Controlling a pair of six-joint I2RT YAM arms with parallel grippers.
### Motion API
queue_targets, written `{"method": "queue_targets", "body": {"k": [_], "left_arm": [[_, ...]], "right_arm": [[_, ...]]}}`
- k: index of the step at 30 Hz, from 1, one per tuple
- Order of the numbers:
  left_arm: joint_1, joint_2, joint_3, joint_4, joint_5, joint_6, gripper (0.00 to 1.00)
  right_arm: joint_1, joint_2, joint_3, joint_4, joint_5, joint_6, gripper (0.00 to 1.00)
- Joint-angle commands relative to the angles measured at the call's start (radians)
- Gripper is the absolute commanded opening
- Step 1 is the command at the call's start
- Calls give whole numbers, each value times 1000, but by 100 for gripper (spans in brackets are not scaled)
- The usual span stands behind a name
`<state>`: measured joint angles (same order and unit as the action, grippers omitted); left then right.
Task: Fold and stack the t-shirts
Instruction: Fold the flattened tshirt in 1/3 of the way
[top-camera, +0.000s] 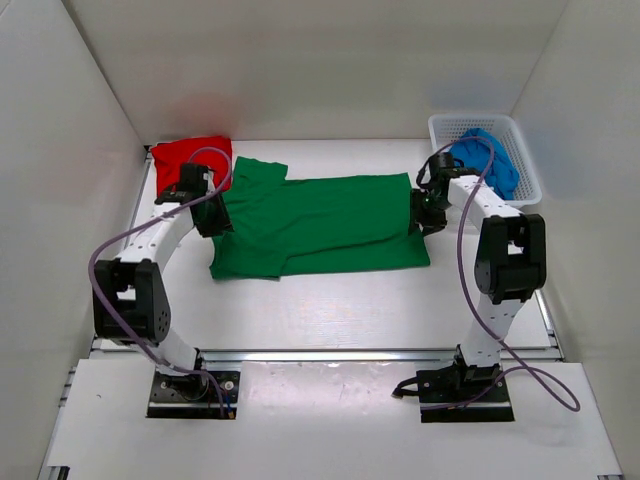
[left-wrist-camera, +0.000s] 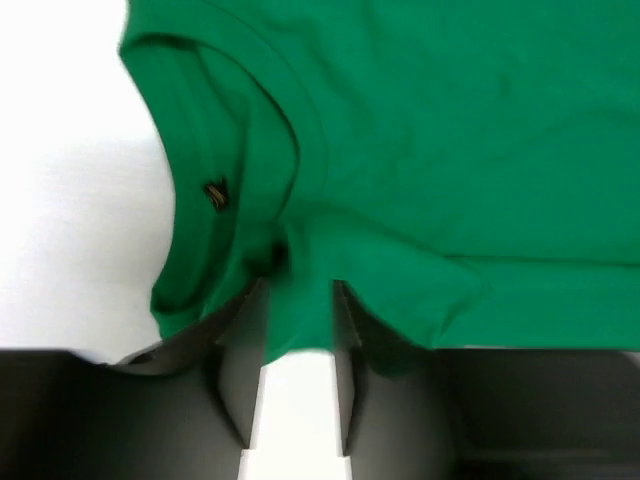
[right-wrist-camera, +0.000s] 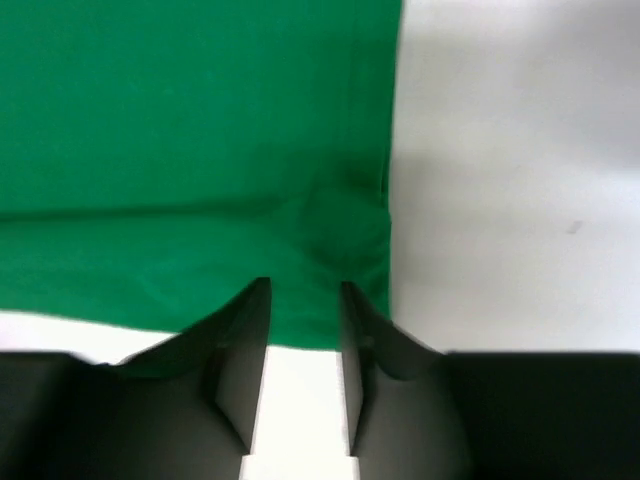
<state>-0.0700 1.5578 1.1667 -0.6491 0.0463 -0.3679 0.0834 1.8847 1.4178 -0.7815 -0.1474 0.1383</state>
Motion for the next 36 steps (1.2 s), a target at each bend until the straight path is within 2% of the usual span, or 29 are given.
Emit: {"method": "queue_targets", "body": {"k": [1, 5, 7, 8, 9, 12, 18, 22, 24, 28, 33, 35, 36], "left_arm": [[27, 21, 74, 83, -7, -26, 46], [16, 18, 94, 109, -5, -51, 49], [-4, 25, 93, 121, -5, -51, 47], [-11, 33, 77, 124, -6, -54, 46], [-30, 41, 62, 152, -3, -54, 39], [-85, 111, 11, 190, -6, -65, 22], [-168, 274, 4, 177, -40, -48, 7], [-188, 257, -83, 161, -22, -52, 5], [-191, 207, -168, 148, 6, -52, 4], [-232, 91, -300, 105, -34, -57, 4], [-258, -118, -456, 55, -22, -75, 3], [-251, -204, -487, 46, 0, -92, 5], [-235, -253, -490, 37, 12, -89, 11]], "right_arm": [[12, -9, 95, 25, 57, -8, 39], [45, -67, 61, 90, 83, -2, 44], [67, -78, 29, 116, 66, 3, 39], [73, -72, 21, 125, 49, 12, 32], [91, -59, 17, 136, 40, 7, 27], [130, -36, -32, 186, 13, 24, 0], [184, 1, -157, 264, -18, 84, 0], [199, -47, -291, 277, -20, 122, 0], [202, -88, -344, 277, -20, 127, 0], [223, -194, -488, 277, -29, 159, 0], [242, -343, -638, 234, -38, 201, 0], [265, -416, -674, 208, -37, 224, 0], [271, -442, -692, 190, -35, 237, 0]]}}
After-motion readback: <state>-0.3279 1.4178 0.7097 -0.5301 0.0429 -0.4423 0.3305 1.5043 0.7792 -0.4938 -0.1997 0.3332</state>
